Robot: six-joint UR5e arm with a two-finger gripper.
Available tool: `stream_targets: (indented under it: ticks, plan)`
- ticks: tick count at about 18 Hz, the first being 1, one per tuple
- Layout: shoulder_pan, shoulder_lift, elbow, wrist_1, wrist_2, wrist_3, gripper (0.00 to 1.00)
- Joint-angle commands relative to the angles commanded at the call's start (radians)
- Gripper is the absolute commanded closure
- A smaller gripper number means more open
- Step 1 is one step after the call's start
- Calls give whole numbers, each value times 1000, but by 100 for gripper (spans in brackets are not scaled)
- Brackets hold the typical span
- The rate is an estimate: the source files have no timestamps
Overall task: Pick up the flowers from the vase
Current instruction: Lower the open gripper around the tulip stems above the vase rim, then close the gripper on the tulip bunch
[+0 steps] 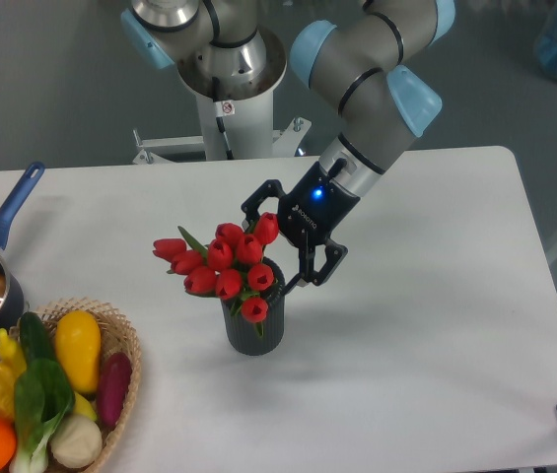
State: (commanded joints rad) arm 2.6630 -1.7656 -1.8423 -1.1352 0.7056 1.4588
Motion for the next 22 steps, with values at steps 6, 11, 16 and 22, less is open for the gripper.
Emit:
stream_targets:
  ticks: [6,11,16,22]
  plan:
    - [-2,-3,-2,2,0,-2,19]
    - [-2,-3,-2,2,0,-5,35]
    - [-2,-3,-2,2,0,-6,45]
    - [2,-3,-3,2,-2,-8,56]
